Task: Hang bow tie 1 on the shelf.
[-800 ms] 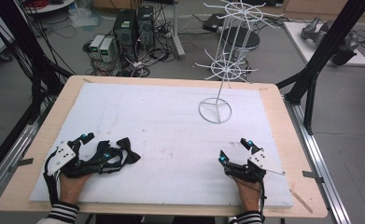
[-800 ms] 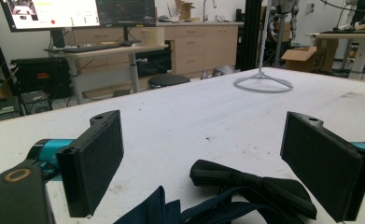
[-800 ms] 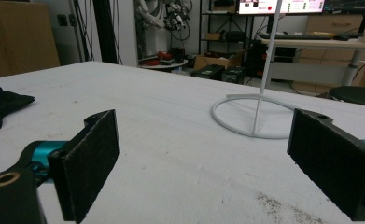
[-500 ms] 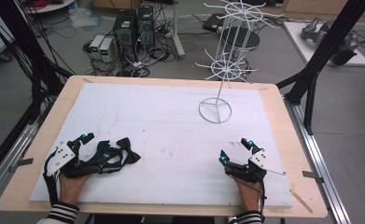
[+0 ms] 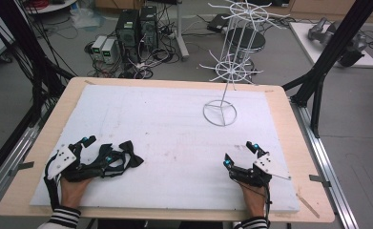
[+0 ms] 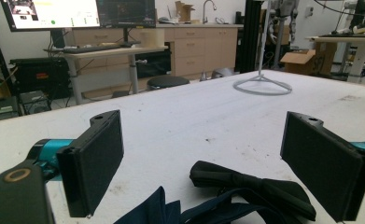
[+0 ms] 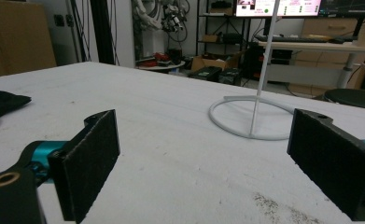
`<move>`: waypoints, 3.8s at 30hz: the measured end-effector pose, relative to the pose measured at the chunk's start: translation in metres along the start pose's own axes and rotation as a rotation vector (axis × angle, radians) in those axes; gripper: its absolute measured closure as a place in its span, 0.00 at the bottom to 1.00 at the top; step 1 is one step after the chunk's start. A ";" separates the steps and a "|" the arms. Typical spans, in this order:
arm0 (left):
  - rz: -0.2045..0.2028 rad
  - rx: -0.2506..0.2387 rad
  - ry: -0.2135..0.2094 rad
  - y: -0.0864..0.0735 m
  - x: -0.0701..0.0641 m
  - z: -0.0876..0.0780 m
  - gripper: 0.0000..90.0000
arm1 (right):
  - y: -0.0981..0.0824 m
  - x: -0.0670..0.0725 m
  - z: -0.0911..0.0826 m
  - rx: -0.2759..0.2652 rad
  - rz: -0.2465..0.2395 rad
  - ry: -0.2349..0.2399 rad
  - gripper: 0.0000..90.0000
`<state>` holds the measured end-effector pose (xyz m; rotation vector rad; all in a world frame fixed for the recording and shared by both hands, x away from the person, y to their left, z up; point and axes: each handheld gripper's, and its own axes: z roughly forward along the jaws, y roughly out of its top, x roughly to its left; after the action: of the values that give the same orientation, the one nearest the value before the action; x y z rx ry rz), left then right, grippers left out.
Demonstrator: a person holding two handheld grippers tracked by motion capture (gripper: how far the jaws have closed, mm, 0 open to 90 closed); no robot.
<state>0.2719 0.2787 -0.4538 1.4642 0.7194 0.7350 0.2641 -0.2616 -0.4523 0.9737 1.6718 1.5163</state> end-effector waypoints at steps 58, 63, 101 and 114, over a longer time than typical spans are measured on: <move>0.041 0.650 -0.041 0.070 0.032 0.003 0.15 | 0.000 0.002 0.001 0.008 -0.017 -0.007 0.10; 0.029 0.726 -0.022 0.064 0.033 0.004 0.15 | 0.000 0.002 0.001 0.009 -0.024 -0.005 0.10; -0.062 0.990 -0.039 0.053 0.035 0.023 0.31 | 0.000 0.003 0.001 0.008 -0.028 -0.005 0.10; -0.104 1.076 -0.051 0.045 0.031 0.028 0.34 | 0.000 0.003 0.001 0.008 -0.029 -0.004 0.10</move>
<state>0.3130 0.2858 -0.4090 2.3623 1.2337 0.1856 0.2636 -0.2587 -0.4521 0.9516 1.6833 1.4894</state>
